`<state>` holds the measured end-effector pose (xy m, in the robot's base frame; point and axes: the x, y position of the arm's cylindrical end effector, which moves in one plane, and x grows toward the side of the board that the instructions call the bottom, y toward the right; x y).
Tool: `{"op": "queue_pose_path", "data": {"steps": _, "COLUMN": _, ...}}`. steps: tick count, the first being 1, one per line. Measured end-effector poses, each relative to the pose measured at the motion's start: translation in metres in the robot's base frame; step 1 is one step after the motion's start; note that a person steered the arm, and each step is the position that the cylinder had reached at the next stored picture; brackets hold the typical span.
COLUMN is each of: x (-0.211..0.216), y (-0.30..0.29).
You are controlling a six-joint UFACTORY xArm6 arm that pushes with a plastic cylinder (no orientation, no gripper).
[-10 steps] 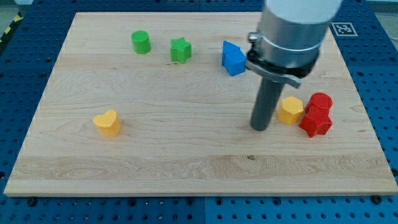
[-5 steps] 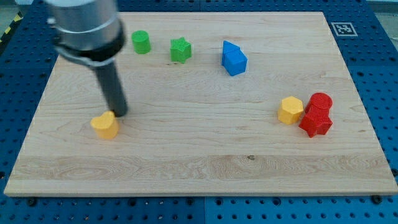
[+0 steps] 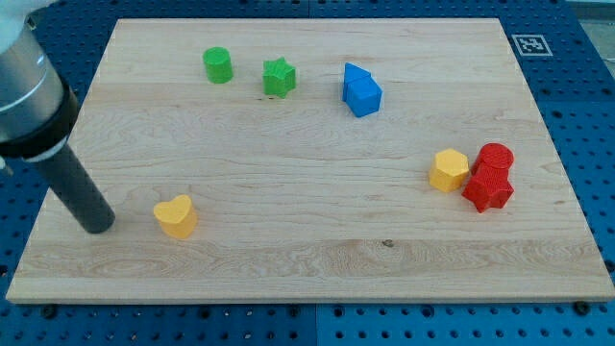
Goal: Slide the yellow heart to the yellow hexagon
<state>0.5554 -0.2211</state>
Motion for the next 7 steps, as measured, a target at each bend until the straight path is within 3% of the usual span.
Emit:
{"op": "queue_pose_path", "data": {"steps": 1, "x": 0.007, "y": 0.075}}
{"op": "queue_pose_path", "data": {"steps": 2, "x": -0.016, "y": 0.163}}
{"op": "queue_pose_path", "data": {"steps": 3, "x": -0.023, "y": 0.167}}
{"op": "queue_pose_path", "data": {"steps": 4, "x": -0.024, "y": 0.109}}
{"op": "queue_pose_path", "data": {"steps": 5, "x": -0.048, "y": 0.097}}
{"op": "queue_pose_path", "data": {"steps": 7, "x": -0.051, "y": 0.25}}
